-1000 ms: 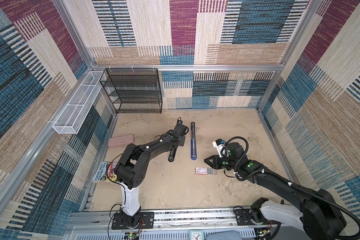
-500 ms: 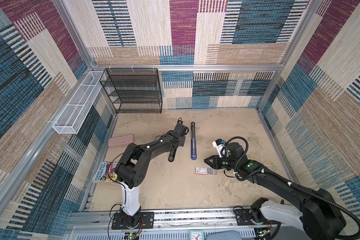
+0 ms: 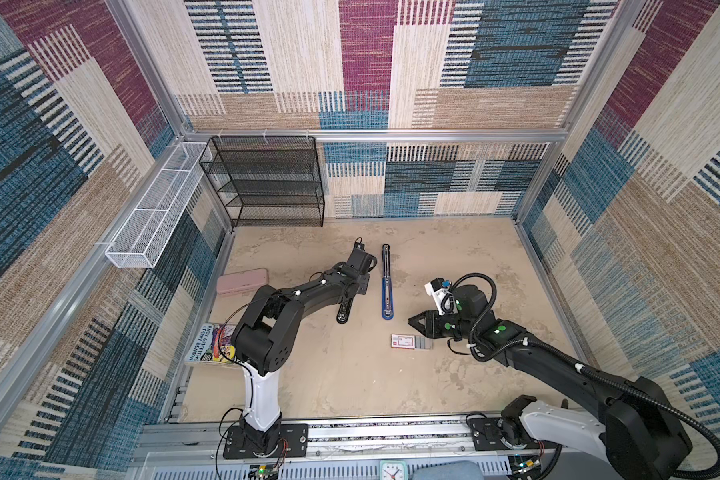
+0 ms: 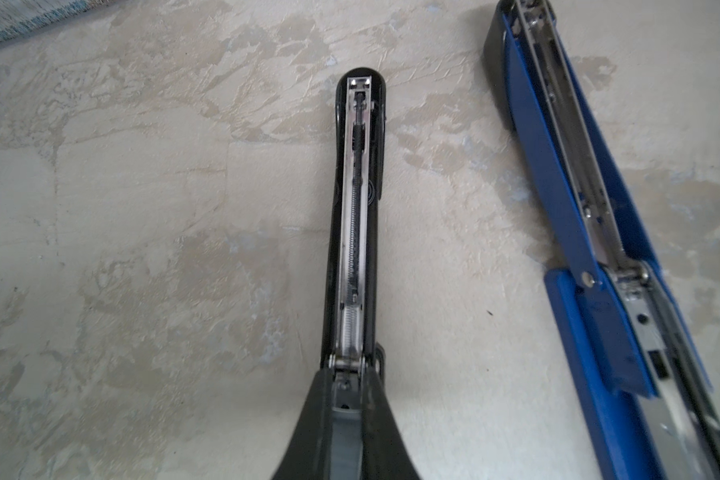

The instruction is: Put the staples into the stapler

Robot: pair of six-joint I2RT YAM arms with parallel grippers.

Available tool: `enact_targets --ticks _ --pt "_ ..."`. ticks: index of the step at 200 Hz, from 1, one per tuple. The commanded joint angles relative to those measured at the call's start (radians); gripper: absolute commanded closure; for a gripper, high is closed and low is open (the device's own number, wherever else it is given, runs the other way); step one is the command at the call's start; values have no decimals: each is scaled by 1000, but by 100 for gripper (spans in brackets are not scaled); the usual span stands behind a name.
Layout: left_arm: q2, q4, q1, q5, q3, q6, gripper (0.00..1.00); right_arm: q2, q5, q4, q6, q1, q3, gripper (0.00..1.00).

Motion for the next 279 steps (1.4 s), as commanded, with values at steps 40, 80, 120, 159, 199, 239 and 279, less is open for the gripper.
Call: enact_targets --ticks 40,80,120,159,199,239,279 --pt "2 27 4 -17 -12 11 100 5 2 17 5 0 7 73" --pt "-10 23 4 2 -14 -15 100 10 2 19 5 0 5 73" --pt "-21 15 2 1 -8 -15 100 6 0 20 4 0 2 73" --pt "-17 15 3 2 -5 -16 100 3 -1 22 6 0 -2 73" --pt "-7 15 3 11 -7 -28 100 4 2 19 4 0 -3 73" --pt "-2 15 1 13 1 -29 100 7 3 18 1 0 -2 73" --pt "-3 10 1 8 3 -28 100 12 2 20 -4 0 2 72"
